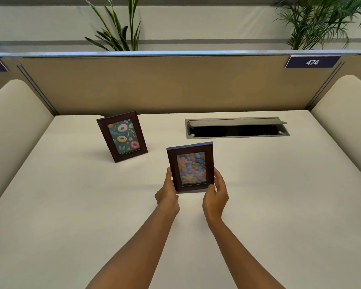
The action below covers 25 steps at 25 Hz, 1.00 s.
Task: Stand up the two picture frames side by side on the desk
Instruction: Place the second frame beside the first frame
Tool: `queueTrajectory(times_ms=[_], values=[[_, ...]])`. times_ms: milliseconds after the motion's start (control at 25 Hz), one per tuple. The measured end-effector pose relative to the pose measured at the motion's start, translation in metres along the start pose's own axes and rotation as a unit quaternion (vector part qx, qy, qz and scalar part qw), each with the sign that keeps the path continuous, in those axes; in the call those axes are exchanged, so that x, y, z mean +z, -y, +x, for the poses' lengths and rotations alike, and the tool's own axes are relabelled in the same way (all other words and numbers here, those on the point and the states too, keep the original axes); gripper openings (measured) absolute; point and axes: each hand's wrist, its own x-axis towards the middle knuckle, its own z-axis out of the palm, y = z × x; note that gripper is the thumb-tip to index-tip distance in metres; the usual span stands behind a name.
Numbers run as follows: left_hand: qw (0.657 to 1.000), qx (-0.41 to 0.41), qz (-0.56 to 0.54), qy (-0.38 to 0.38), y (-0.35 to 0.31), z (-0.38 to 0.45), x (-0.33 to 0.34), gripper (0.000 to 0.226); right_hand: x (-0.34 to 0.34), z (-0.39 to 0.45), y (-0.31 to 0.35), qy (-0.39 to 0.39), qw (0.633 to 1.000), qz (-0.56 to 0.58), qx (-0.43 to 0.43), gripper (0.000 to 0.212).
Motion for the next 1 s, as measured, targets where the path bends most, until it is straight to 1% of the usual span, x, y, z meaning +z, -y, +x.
queueTrajectory(times_ms=[160,280,400,560,800,920,1000], values=[[1.000,0.013,-0.014,0.007,-0.022,0.010,0.008,0.066,0.024,0.025,0.011,0.009,1.000,0.009,-0.005,0.047],[0.999,0.021,-0.024,0.009,-0.043,0.025,0.014,0.069,0.046,0.043,0.019,0.025,1.000,0.003,-0.008,0.041],[0.999,0.034,-0.030,-0.013,-0.066,0.043,0.020,0.070,0.070,0.060,0.027,0.029,0.999,0.006,0.014,0.036],[0.997,0.049,-0.025,-0.052,-0.094,0.065,0.033,0.080,0.096,0.082,0.035,0.025,0.999,-0.002,0.020,0.031],[0.996,0.047,-0.058,-0.055,-0.123,0.091,0.048,0.097,0.128,0.111,0.041,0.055,0.998,0.011,0.013,0.032],[0.994,0.046,-0.075,-0.062,-0.129,0.100,0.052,0.101,0.138,0.120,0.038,0.076,0.997,-0.001,0.009,0.032],[0.993,0.047,-0.075,-0.079,-0.131,0.105,0.052,0.099,0.141,0.124,0.035,0.085,0.996,-0.007,0.007,0.032]])
